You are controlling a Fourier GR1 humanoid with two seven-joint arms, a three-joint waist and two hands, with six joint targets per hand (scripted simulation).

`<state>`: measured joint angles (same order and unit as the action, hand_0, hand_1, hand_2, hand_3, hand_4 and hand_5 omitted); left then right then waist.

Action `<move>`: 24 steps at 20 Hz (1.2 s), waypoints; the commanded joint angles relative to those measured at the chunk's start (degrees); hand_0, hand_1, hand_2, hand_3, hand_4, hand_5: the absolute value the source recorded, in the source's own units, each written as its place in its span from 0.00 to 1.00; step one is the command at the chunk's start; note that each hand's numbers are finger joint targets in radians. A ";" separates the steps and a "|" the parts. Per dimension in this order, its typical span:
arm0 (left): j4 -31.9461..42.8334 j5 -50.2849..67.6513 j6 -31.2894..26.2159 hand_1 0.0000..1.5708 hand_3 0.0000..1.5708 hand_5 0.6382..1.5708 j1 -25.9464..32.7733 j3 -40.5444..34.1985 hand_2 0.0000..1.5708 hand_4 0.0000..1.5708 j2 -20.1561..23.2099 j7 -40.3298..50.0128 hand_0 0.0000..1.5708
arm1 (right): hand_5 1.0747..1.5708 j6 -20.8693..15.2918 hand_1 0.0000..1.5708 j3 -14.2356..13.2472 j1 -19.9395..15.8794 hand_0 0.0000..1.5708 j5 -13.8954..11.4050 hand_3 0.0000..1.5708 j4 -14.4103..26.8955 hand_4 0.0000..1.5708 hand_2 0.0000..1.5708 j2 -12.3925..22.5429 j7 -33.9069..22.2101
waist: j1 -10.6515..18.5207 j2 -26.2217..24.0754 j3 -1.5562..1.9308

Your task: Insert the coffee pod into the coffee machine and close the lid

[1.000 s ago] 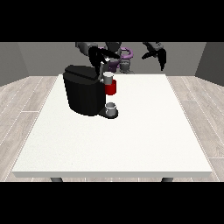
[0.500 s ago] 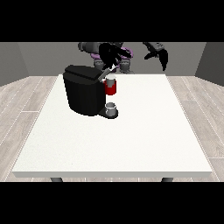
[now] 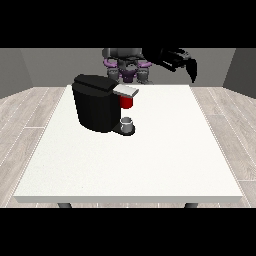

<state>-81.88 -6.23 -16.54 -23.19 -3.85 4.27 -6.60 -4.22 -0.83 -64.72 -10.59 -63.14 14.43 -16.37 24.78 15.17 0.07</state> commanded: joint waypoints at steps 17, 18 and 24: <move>-2.05 3.93 -3.47 0.00 0.00 1.00 -1.82 -1.54 0.00 0.20 2.51 0.58 0.00 | 1.00 -0.83 0.00 -4.03 -10.49 0.00 0.66 0.00 13.48 0.00 0.00 -3.55 10.36 | 1.77 4.84 -0.09; -3.33 3.60 -3.53 0.00 0.00 1.00 -0.13 -0.79 0.00 0.22 2.40 2.17 0.00 | 1.00 -0.22 0.00 -4.50 -9.45 0.00 1.42 0.00 14.52 0.00 0.00 -3.92 10.42 | 2.26 2.96 -0.08; 0.82 2.46 -0.35 0.00 0.00 1.00 1.50 -2.94 0.00 0.16 2.01 -0.28 0.00 | 1.00 1.00 0.00 0.75 -5.10 0.00 0.88 0.00 10.95 0.11 0.00 -12.01 17.11 | -5.29 -0.15 -0.09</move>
<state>-83.11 -2.92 -18.79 -21.49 -5.88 6.48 -6.59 -3.91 -2.20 -70.46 -9.84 -50.96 6.48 -2.22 22.76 16.11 0.00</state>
